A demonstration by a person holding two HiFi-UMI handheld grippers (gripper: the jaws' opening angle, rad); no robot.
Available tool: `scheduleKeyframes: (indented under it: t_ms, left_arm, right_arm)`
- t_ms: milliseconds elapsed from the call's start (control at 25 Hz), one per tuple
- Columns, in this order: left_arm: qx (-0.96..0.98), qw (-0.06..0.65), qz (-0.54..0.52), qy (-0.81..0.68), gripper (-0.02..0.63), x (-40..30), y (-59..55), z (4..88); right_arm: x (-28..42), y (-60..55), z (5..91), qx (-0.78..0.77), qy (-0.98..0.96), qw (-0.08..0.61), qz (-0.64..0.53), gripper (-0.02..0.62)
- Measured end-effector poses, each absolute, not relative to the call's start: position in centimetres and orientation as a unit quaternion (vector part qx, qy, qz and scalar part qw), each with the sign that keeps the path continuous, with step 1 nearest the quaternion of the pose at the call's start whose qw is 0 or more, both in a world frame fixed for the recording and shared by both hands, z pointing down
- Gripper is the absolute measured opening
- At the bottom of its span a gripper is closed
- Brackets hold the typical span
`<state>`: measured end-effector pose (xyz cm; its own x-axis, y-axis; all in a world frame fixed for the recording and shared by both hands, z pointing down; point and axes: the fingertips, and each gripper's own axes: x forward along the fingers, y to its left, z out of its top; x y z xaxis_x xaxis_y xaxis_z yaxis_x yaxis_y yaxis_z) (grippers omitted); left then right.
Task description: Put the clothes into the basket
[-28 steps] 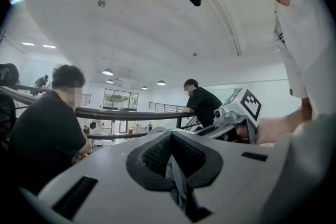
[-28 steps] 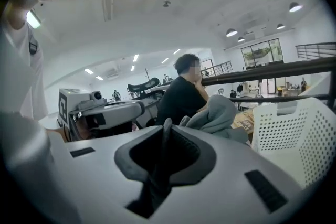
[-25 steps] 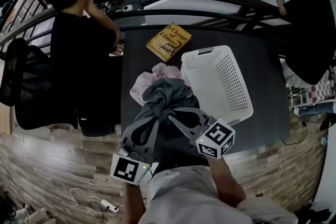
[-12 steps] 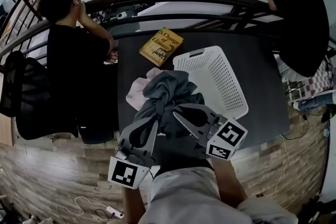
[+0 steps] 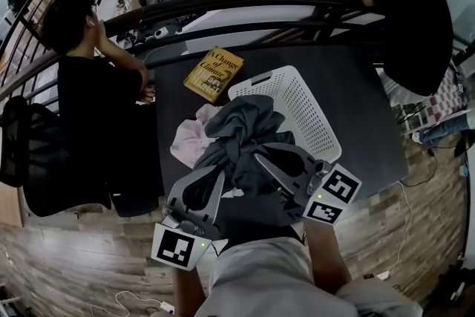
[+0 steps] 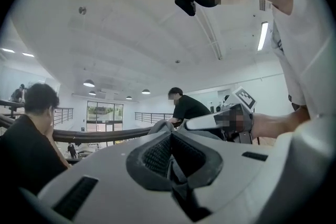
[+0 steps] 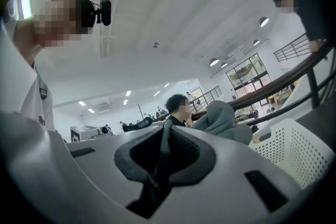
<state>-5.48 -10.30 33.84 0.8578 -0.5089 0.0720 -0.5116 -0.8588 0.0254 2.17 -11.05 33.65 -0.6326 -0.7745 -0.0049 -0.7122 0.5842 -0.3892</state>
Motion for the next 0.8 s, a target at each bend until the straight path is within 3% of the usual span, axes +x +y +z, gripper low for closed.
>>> scheduleKeyframes:
  t_ms: [800]
  left_arm:
    - [0.985, 0.014, 0.043, -0.166, 0.002, 2.7, -10.3, 33.4]
  right_arm:
    - [12.6, -9.0, 32.0, -0.515, 0.827, 0.151, -0.167, 0.046]
